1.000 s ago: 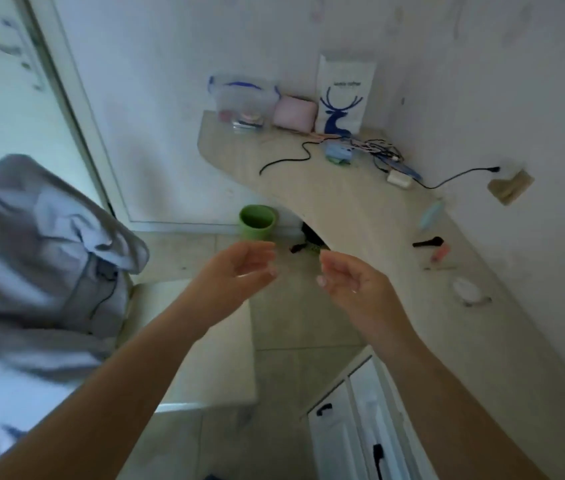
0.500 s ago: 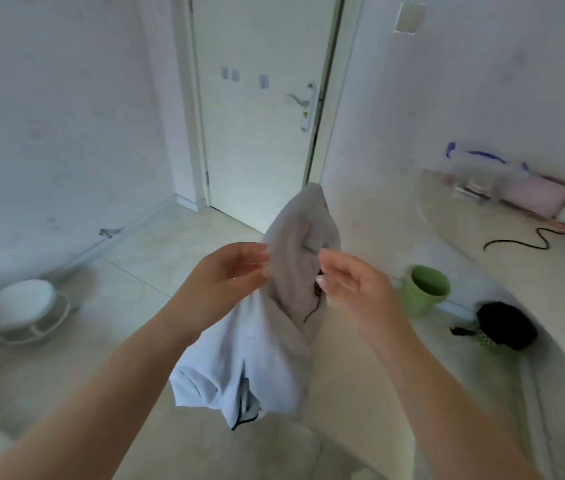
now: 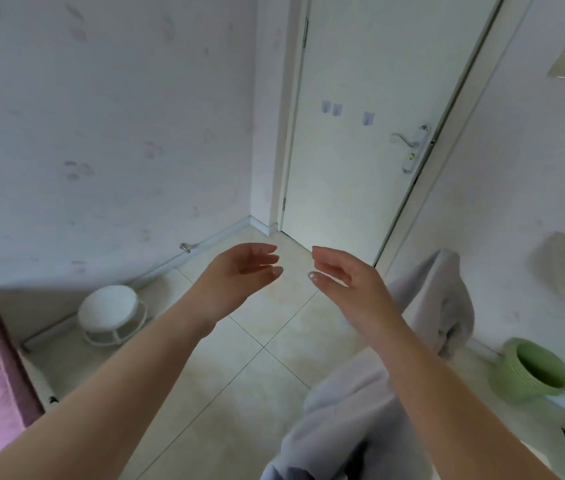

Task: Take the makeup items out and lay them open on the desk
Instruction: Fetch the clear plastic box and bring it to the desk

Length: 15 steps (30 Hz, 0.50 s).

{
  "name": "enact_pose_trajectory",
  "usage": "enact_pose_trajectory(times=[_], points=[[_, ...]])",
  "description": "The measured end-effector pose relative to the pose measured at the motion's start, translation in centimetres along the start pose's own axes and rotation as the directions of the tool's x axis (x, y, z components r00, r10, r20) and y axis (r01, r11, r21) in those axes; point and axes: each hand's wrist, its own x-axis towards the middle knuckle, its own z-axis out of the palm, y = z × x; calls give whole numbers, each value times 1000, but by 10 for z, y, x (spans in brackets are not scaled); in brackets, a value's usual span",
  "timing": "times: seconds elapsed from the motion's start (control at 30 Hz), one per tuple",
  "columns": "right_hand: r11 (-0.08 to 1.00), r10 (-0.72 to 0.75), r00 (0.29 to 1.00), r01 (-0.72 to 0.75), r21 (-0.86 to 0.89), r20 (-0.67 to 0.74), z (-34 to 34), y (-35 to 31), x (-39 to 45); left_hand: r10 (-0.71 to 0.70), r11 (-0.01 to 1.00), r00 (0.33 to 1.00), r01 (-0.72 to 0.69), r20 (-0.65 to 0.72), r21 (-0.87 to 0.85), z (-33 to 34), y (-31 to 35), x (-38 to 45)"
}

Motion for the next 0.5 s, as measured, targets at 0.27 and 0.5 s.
enact_pose_trajectory(times=[0.27, 0.5], points=[[999, 30, 1000, -30, 17, 8, 43, 41, 139, -4, 999, 1000, 5, -28, 31, -57, -24, 134], [993, 110, 992, -108, 39, -58, 49, 72, 276, -40, 993, 998, 35, 39, 112, -86, -18, 286]])
